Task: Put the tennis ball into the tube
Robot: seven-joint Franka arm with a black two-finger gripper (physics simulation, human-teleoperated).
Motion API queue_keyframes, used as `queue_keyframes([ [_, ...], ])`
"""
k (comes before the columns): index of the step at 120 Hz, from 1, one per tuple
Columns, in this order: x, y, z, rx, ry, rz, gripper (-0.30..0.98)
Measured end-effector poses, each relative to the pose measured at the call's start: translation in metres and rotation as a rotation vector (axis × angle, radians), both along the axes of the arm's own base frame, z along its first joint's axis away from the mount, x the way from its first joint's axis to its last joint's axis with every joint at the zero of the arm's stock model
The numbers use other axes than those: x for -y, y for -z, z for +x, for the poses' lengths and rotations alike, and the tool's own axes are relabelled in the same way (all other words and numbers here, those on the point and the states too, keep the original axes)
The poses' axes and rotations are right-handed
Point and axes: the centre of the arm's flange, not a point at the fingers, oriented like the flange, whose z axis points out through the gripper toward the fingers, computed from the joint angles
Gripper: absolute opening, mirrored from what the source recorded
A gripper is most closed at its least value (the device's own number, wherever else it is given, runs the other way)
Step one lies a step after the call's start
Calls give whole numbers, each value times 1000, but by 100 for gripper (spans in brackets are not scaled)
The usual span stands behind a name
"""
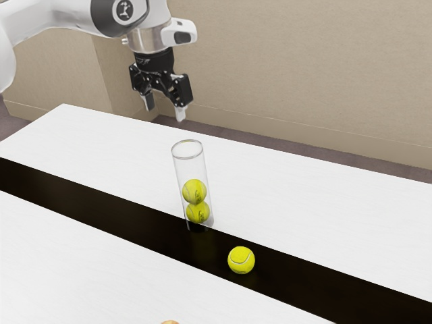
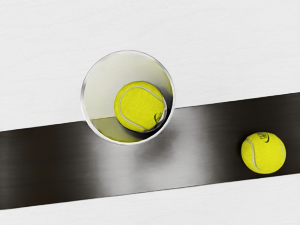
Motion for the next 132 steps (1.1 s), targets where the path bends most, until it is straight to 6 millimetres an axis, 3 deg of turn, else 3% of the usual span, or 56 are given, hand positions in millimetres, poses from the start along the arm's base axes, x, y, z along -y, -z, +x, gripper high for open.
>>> queue_keyframes([
  [12,4,0,-1,0,7,-1,67],
  [20,26,17,4,-9,39,3,67],
  [36,109,84,13,-79,123,6,67],
  [47,138,138,11,-143,132,-19,67],
  [69,146,237,-14,-263,80,-82,67],
  [89,167,292,-33,-310,74,-99,67],
  [106,176,301,-38,-278,99,-73,67],
  [114,175,302,-36,-252,109,-56,67],
  [132,167,323,-38,-206,108,-36,66],
])
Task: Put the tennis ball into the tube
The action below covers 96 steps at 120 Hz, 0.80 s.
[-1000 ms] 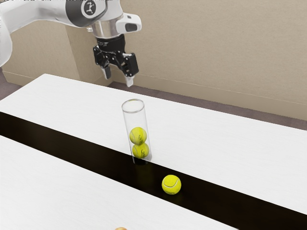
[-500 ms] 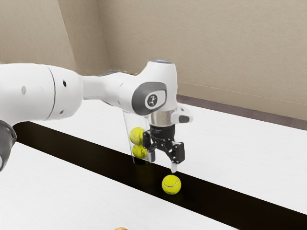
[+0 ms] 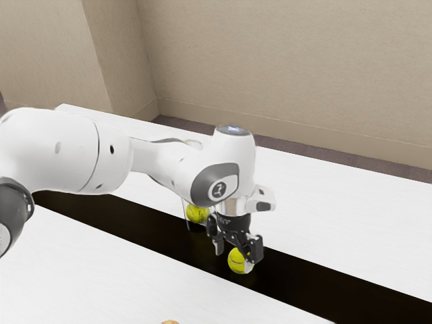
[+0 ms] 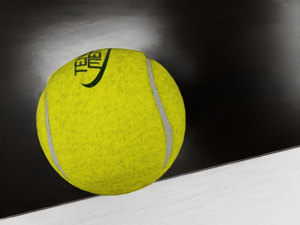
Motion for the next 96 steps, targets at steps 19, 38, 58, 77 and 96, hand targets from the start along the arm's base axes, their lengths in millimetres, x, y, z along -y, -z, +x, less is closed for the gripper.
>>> queue_keyframes([
  [19,-2,9,10,91,-14,-16,66],
  [38,-7,25,14,137,-27,-16,66],
  [58,-9,38,17,155,-39,-15,66],
  [77,-12,50,14,157,-61,-25,66],
  [96,-13,50,16,170,-82,-47,66],
])
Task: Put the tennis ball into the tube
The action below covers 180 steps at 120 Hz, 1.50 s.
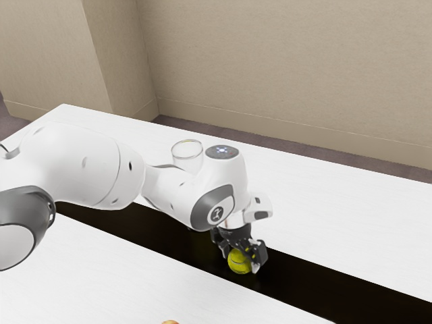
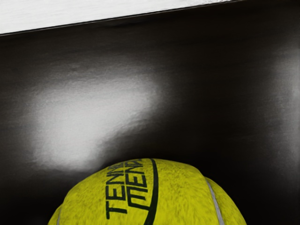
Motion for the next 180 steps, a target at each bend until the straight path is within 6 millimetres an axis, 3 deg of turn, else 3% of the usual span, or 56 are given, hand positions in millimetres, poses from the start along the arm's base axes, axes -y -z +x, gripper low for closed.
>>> queue_keyframes([
  [62,0,1,1,10,-12,-16,44],
  [80,0,-11,3,23,-14,-26,39],
  [104,-14,-102,21,80,-3,-37,30],
  [127,-44,-233,61,171,1,41,25],
  [135,-64,-263,68,179,-23,77,25],
  [148,-101,-286,69,154,-73,114,25],
  [180,-156,-287,75,82,-158,162,25],
])
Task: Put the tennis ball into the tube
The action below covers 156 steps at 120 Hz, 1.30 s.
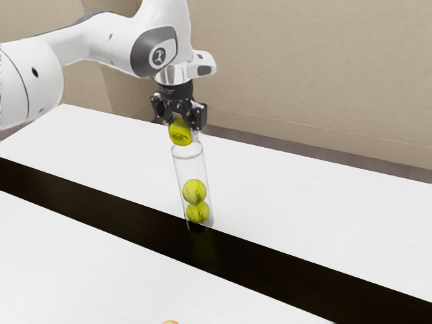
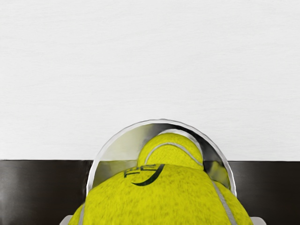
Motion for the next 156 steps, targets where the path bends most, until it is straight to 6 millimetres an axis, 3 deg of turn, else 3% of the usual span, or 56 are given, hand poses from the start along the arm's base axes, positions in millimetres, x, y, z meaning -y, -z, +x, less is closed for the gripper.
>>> queue_keyframes([
  [28,-5,7,22,-2,-21,33,24],
  [88,0,18,15,-37,-15,22,24],
  [146,2,17,15,-38,-9,3,60],
  [152,1,8,9,-39,-6,-8,61],
  [156,-1,-10,-1,-37,-2,-31,62],
])
